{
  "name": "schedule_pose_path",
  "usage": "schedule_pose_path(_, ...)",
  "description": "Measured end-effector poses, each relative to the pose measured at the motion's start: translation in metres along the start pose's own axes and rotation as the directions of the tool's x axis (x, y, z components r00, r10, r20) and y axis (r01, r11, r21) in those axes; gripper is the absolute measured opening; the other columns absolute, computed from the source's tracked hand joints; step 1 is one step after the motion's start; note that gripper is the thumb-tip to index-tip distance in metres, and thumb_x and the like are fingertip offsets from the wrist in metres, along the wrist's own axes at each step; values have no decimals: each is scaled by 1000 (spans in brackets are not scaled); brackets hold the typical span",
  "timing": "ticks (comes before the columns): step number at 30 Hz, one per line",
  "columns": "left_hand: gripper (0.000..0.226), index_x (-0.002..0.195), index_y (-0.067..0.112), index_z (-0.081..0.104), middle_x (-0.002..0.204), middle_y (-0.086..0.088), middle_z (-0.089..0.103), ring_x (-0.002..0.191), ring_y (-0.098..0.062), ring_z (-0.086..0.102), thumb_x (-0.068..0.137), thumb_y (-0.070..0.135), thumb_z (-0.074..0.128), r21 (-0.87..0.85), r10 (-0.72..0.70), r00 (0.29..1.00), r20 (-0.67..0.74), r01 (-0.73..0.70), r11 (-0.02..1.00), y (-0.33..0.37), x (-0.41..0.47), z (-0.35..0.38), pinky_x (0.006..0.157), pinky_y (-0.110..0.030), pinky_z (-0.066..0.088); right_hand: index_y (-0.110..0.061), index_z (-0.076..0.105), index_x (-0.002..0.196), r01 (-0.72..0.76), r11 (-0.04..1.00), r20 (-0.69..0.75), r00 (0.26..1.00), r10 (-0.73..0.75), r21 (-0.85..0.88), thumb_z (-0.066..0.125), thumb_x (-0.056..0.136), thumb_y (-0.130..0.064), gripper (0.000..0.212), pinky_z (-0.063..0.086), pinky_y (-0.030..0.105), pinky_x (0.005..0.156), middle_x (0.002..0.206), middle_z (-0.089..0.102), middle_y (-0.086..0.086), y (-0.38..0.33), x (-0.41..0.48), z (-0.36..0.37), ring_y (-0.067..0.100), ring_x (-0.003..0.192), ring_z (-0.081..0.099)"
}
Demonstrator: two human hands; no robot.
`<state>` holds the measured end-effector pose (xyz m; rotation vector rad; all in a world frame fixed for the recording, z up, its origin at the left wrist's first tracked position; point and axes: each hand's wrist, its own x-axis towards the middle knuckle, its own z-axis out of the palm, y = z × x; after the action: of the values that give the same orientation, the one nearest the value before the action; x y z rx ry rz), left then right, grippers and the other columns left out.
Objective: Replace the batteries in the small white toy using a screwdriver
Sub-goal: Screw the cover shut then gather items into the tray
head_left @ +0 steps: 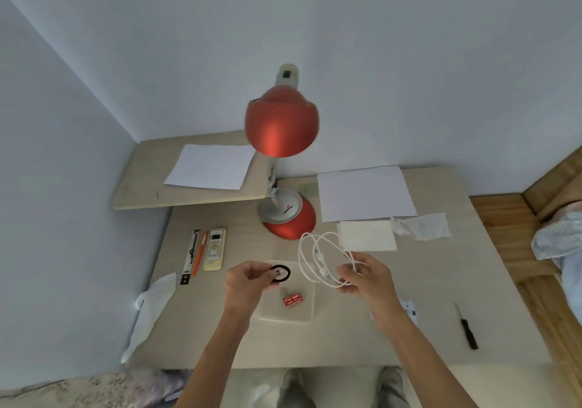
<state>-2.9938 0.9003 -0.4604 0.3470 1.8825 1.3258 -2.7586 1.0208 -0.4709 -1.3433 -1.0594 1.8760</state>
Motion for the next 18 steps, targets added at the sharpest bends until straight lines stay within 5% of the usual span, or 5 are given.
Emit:
schedule_pose_path(3, 12, 96, -1, 76, 86, -13, 81, 84, -28, 80, 87, -7, 79, 15, -26, 1000, 10, 26, 1000, -11, 12, -26, 68, -21, 61, -4, 73, 117, -21, 1000, -25, 999, 21, -18, 80, 89, 6, 31, 68, 44, 74, 100, 78, 24, 23, -6, 31, 32, 83, 77)
schedule_pose_path(11, 13, 87, 5, 79, 81, -13, 80, 82, -34, 80, 80, -4, 86, 203, -38, 995, 89, 20, 979, -56, 55, -38, 80, -42, 66, -8, 74, 114, -52, 991, -145, 989, 33, -126, 77, 88, 10, 32, 67, 44, 65, 94, 78, 23, 76, 5, 66, 31, 73, 79)
schedule_pose_path(15, 15, 85, 3, 80, 77, -13, 79, 78, -36, 79, 77, -6, 88, 204, -30, 997, 71, 15, 979, -72, 65, -31, 75, -39, 67, -12, 74, 114, -77, 976, -196, 980, 37, -203, 78, 85, 8, 35, 68, 56, 69, 96, 78, 21, 101, 15, 67, 40, 84, 79)
schedule_pose_path(18, 16, 86, 5, 81, 77, -11, 80, 77, -32, 80, 77, -6, 88, 192, -33, 997, 70, 19, 981, -81, 70, -29, 77, -41, 67, -9, 72, 121, -92, 949, -221, 975, 25, -301, 80, 86, 5, 39, 68, 48, 62, 97, 77, 21, 114, 19, 70, 35, 79, 79)
